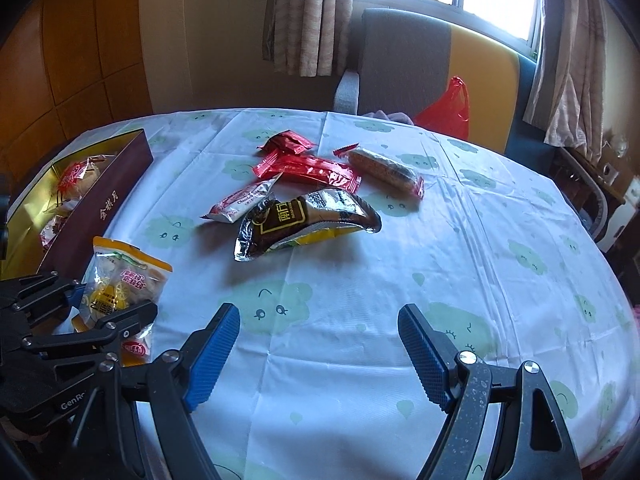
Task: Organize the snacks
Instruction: 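Hold the yellow-edged bag in the left tool while the right tool grasps the white stick pack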
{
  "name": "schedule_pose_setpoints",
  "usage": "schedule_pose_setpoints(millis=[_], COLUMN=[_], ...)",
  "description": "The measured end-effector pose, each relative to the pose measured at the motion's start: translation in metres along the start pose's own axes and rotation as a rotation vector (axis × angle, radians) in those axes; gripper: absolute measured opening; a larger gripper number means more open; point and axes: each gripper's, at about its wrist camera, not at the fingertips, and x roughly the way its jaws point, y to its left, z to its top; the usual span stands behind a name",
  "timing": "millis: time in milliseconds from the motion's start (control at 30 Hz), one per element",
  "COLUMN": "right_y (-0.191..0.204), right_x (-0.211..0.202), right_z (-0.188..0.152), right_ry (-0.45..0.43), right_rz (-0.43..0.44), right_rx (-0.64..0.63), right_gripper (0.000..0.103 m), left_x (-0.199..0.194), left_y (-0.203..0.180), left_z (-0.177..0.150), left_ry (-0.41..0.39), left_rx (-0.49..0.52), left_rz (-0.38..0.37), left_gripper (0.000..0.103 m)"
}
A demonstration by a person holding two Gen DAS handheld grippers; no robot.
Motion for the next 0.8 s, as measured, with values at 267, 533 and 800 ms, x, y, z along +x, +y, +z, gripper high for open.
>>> schedule_pose_setpoints(millis=[267,533,800], right_y=[0.005,0.001,0.021], right_x=[0.003,0.019,0.052], right_z=[0.003,0.032,0.092], right_ry=[0.005,0.036,0.050], right_rz=[0.007,0.138,0.272], right_rx=[-0.014,0.020,0.015], right_gripper=[0.081,0.051,0.052], left_x=[-0.001,-0.002,-0.002], left_y=[-0.001,0.000,0.001], left_z=[-0.001,-0.002,-0.002], left_ry=[-0.010,-0.018,-0.024], left_rx=[0.007,0.008,0.011], left_rz=[0.004,-0.002,-0.008], left_gripper=[0.040,0.040,0.041])
